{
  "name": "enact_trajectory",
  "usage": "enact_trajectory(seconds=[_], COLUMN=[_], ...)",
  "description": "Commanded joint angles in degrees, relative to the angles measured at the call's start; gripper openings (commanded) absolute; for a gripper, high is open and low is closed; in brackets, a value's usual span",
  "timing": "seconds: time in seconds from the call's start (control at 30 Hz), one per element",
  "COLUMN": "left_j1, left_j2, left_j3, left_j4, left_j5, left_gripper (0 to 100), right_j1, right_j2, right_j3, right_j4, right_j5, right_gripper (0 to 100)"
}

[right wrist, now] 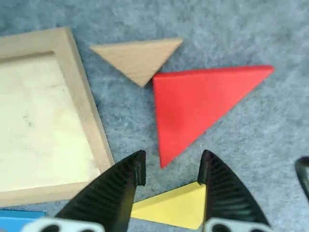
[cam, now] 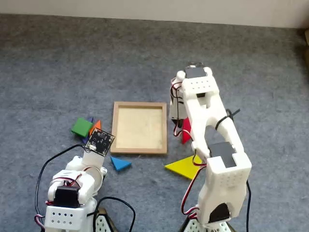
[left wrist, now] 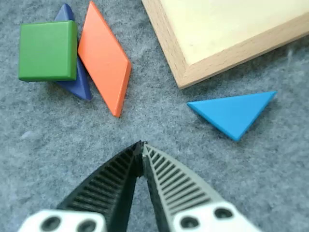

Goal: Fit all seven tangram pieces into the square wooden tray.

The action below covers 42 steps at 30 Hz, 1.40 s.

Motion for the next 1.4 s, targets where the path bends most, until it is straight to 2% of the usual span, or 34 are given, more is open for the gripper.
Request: enact_trajectory(seconds=[0.0, 0.13, 0.3, 0.6, 0.83, 1.1, 1.37], left_j1=[-0.31, -0.31, -0.31, -0.31, -0.31, -0.31, -0.31], left_j2=[-1.8, -1.8, -1.8, -1.8, -1.8, -1.8, -1.8], left_j3=[1.1, 1.1, 1.1, 1.1, 1.1, 1.1, 1.1], left_j4=[0.26, 0.26, 0.26, 0.26, 0.26, 0.26, 0.26], left_j5=[0.35, 0.35, 0.35, 0.35, 0.35, 0.35, 0.35], left_gripper=[1, 1, 1, 1, 1, 1, 1], right_j1=[0.48, 0.4, 1.98, 4.62, 6.73, 6.64, 6.73], right_j2=[-0.75, -0.57, -0.4, 7.6, 12.7, 18.24, 10.07], right_j3=[-3.38, -3.38, -2.77, -3.3, -10.95, -12.44, -14.55], right_j4=[-1.8, -5.85, -13.41, -10.68, -3.3, -1.45, 1.27], right_j5=[0.62, -1.49, -13.36, -19.96, -20.57, -20.13, -19.96], right_gripper=[17.4, 17.5, 17.6, 17.8, 29.4, 29.7, 29.7])
